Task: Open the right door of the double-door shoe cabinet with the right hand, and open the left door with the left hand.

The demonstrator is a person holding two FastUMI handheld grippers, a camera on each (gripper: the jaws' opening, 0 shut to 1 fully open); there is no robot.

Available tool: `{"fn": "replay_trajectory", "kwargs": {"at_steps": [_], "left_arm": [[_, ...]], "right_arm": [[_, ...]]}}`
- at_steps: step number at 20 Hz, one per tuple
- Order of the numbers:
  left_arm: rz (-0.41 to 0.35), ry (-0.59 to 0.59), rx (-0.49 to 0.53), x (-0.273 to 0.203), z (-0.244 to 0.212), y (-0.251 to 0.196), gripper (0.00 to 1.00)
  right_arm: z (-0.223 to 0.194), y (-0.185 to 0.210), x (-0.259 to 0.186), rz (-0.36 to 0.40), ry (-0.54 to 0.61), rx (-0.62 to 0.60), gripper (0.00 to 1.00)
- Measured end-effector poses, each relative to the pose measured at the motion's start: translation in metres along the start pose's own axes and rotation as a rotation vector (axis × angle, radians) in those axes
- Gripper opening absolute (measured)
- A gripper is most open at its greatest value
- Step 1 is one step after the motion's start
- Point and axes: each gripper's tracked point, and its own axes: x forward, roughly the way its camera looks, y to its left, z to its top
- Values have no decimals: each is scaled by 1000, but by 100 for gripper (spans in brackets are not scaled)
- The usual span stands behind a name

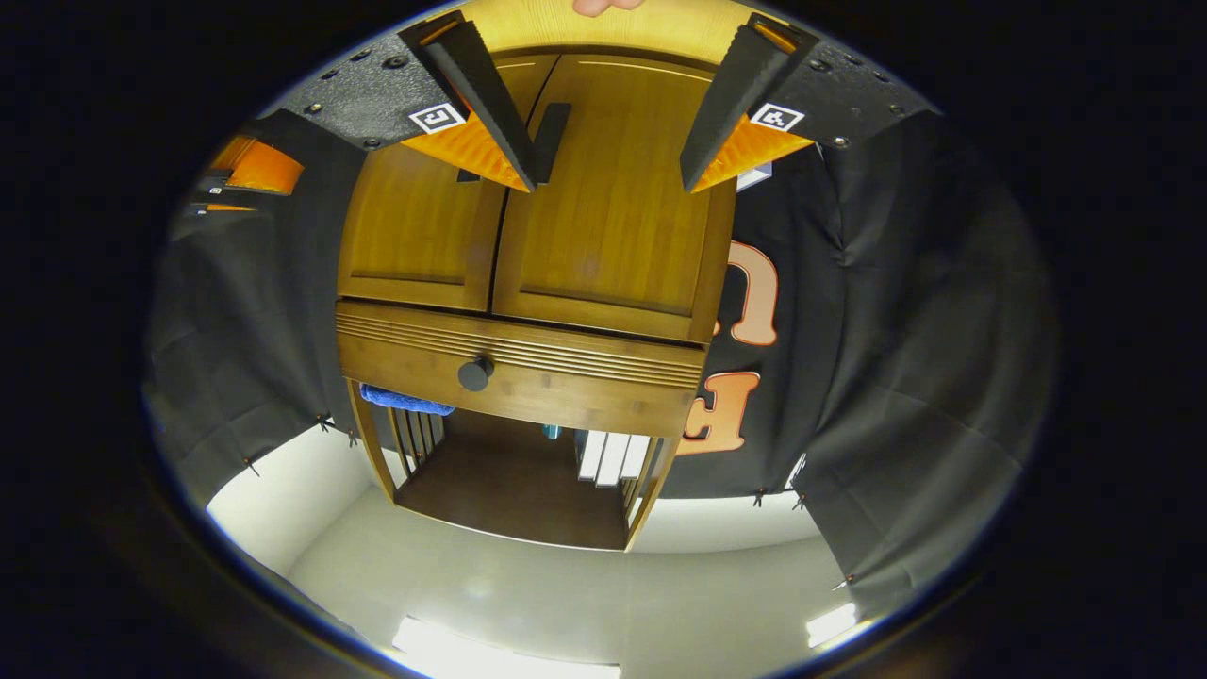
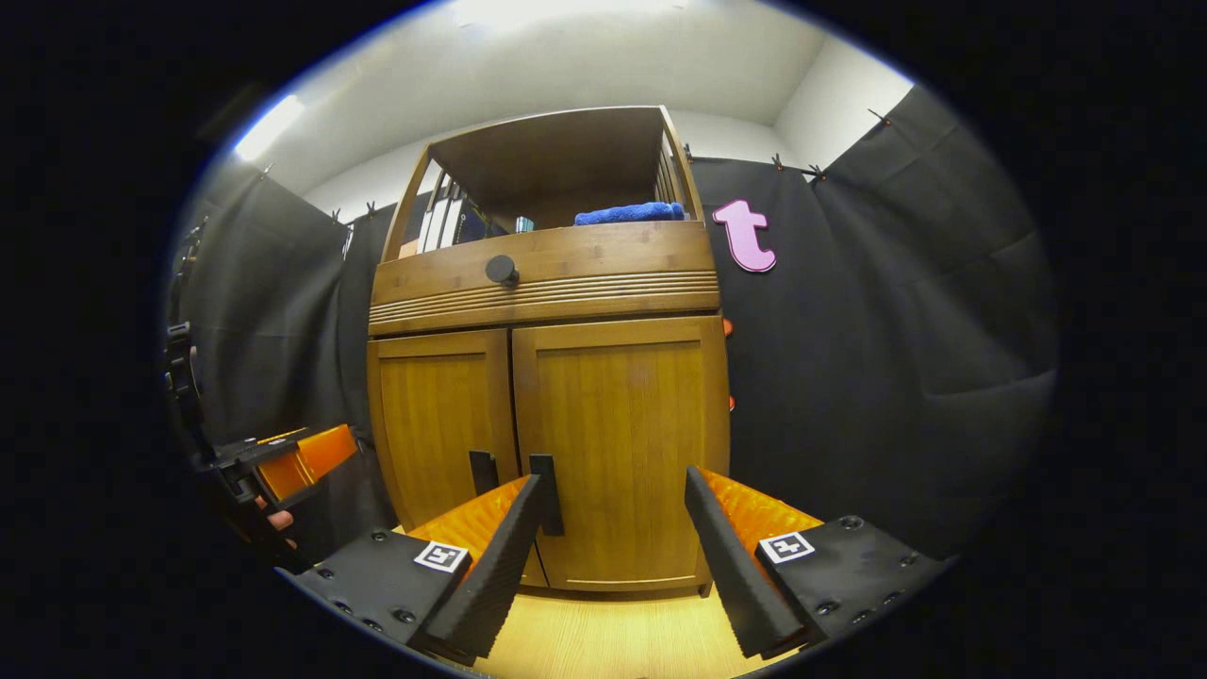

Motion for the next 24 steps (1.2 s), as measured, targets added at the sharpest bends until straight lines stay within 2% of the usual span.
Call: {"fn": "replay_trajectory", "kwargs": {"at_steps": [7,8,9,11,12,13,16,19,20,21,22,24], "left_arm": [[2,1,4,0,0,1,92],[2,2,4,0,-1,1,95],[1,2,4,0,0,1,92],[-3,7,4,0,-1,-1,92],[-5,9,4,1,-2,-2,92],[-5,10,3,0,-2,-2,92],[1,1,4,-1,0,-1,92],[-3,12,-3,1,-4,-3,92],[-6,22,-3,1,-7,-4,95],[-9,30,-2,1,-11,-5,92],[-13,39,-2,0,-15,-6,95],[-15,53,-2,-3,-22,-6,92]], "right_arm": [[2,-3,0,-4,-6,6,97],[1,-3,0,-5,-6,7,97],[0,-3,0,-5,-4,8,97],[-1,-3,-2,-5,-3,15,100],[-2,-3,-2,-5,-1,17,100],[-4,-3,-2,-6,2,17,94],[-7,-4,-1,-3,10,19,97],[-5,-3,1,7,0,19,97],[-4,-2,4,10,-6,16,97],[-5,-1,9,18,-8,14,97],[-8,2,15,31,-9,15,97],[-20,15,36,69,5,13,97]]}}
